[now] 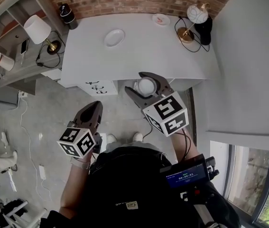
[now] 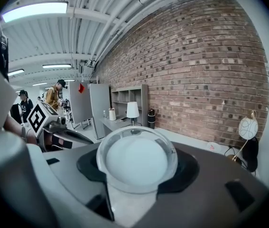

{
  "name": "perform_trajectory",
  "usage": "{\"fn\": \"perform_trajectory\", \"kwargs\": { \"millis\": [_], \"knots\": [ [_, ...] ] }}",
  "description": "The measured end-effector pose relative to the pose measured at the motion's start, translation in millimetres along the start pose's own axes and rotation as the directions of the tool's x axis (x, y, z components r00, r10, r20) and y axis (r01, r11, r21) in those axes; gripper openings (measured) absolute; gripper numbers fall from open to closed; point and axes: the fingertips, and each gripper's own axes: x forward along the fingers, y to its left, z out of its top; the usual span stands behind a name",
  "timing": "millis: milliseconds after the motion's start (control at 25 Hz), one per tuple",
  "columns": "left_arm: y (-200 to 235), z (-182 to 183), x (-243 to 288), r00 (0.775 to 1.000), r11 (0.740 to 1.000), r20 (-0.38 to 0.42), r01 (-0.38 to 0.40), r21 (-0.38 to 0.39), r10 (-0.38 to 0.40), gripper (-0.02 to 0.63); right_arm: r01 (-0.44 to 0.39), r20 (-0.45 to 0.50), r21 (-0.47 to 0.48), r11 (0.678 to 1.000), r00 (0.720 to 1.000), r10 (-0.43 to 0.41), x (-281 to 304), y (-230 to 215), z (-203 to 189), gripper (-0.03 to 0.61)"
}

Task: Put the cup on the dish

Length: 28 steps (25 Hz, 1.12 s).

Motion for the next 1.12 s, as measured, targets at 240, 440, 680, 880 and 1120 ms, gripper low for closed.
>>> {"fn": "perform_trajectory", "kwargs": {
  "millis": [240, 440, 680, 880, 1120],
  "knots": [
    [-18, -6, 2, 0.999, 0.999, 0.013, -0.044, 0.003, 0.044, 0.005, -0.016, 0.007, -0.029, 0.999, 1.000, 0.016, -17, -14, -6, 0.255],
    [-36, -20, 1, 0.998, 0.998, 0.013, -0.068, 0.008, 0.068, 0.005, -0.027, -0.001, -0.032, 0.999, 1.000, 0.027, -31, -23, -22, 0.255],
    [-43, -25, 3, 0.997, 0.997, 0.014, -0.076, 0.006, 0.076, 0.005, -0.023, -0.016, -0.008, 1.000, 1.000, 0.023, -39, -32, -39, 0.255],
    [-41, -25, 13, 0.998, 0.998, 0.013, -0.059, -0.004, 0.059, 0.005, -0.008, -0.030, 0.004, 1.000, 1.000, 0.008, -38, -39, -43, 0.255],
    [-24, -17, 31, 0.999, 0.999, 0.010, -0.035, -0.021, 0.035, 0.005, 0.012, -0.048, 0.008, 1.000, 0.999, -0.012, -24, -50, -41, 0.255]
  ]
}}
